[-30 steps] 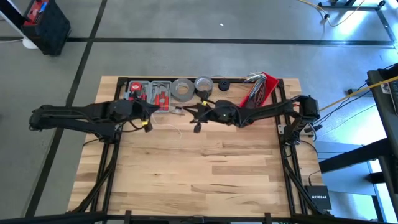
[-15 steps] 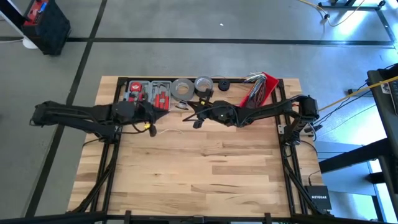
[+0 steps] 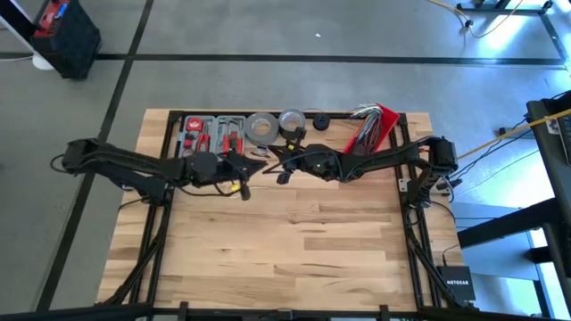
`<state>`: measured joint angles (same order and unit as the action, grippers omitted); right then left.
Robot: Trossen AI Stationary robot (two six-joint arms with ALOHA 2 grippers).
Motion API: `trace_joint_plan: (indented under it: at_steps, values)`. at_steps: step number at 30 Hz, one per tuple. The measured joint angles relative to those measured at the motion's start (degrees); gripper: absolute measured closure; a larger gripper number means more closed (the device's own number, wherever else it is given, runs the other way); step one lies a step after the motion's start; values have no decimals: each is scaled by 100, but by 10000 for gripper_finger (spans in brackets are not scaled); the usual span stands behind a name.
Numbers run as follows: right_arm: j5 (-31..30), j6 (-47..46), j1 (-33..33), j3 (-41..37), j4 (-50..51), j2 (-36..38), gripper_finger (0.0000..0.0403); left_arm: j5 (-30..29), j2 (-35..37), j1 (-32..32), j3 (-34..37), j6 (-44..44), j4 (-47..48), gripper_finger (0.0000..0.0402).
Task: Coil cords
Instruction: Coil the white wire onto the black spool
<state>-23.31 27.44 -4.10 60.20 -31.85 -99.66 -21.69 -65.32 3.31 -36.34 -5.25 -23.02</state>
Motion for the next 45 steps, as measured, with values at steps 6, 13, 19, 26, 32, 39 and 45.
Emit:
trace_joint_plan:
  at_steps: [6,13,19,26,32,39,45]
  values:
    - [115,-141,0,-7,-148,0,397,-218,-429,-64,-1,-275,-353,399]
    - [592,-1025,-4,208,-212,0,397,-344,-505,-191,-9,-291,-291,395]
    - [710,-1558,49,451,-167,-1,397,-378,-494,-188,-19,-306,-205,394]
    - [623,-1545,114,735,-171,91,397,-366,-492,-192,-31,-381,-173,394]
    - [634,-1521,114,955,-173,235,397,-328,-500,-190,-23,-424,-102,394]
    - [653,-1531,114,1247,-258,413,397,-289,-531,-190,15,-450,167,394]
    - [791,-1526,115,1381,-94,505,397,-315,-518,-192,2,-539,185,394]
